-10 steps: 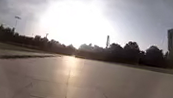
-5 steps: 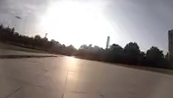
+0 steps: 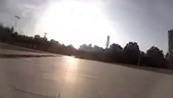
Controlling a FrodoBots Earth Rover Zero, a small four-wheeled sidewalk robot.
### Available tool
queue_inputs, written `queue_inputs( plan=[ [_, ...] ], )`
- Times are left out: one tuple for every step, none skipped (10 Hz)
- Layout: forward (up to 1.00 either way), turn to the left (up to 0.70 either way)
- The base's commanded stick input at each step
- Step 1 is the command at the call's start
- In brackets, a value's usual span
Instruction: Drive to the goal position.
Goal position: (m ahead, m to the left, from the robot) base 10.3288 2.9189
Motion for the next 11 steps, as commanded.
queue_inputs(
  plan=[
    [0.7, 0.0],
    [0.7, 0.0],
    [0.7, 0.0],
    [0.7, 0.0],
    [0.7, 0.0],
    [0.7, 0.0],
    [0.7, 0.0],
    [0.7, 0.0],
    [0.7, 0.0],
    [0.7, 0.0],
    [0.7, 0.0]
  ],
)
